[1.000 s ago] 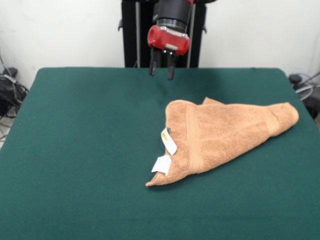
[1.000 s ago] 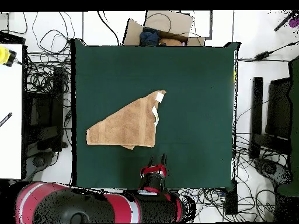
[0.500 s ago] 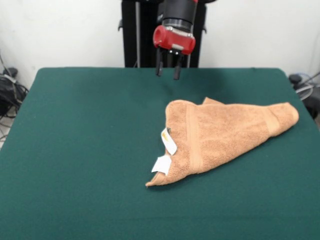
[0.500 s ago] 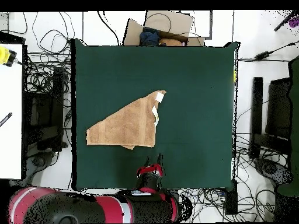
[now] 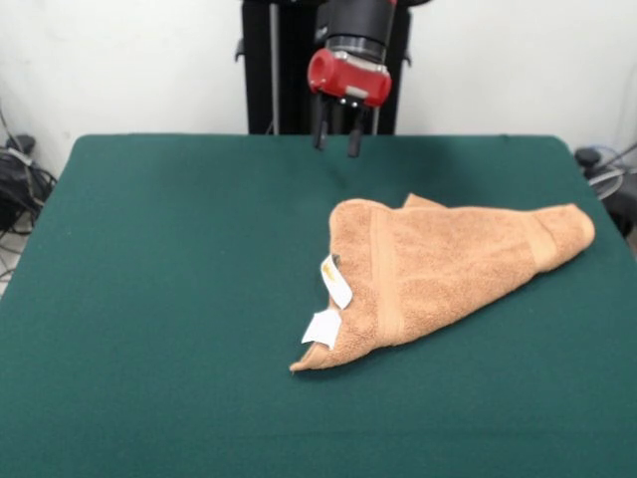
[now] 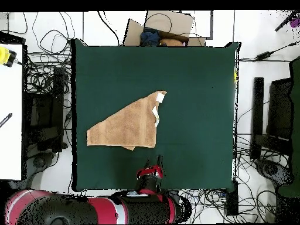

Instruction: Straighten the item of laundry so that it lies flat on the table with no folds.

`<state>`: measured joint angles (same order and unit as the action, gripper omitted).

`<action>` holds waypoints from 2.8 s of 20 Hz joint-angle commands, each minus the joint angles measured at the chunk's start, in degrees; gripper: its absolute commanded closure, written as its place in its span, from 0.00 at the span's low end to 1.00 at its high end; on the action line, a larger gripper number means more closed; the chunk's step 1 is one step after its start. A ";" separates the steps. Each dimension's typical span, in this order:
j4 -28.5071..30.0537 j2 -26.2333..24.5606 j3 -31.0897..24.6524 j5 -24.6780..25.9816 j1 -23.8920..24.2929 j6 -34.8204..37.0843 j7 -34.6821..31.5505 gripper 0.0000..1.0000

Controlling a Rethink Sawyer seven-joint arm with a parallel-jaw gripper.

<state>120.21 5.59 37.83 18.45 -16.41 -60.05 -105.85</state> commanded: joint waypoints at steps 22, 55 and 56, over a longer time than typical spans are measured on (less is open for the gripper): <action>-9.45 -14.76 -1.04 -17.73 -6.28 -6.45 -0.90 0.00; -7.11 -14.51 -3.05 -24.00 -9.59 -11.33 -6.58 0.00; -7.16 -14.53 -3.12 -23.97 -9.52 -11.46 -6.54 0.00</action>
<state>117.37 -7.39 40.23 -1.15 -26.36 -66.33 -105.85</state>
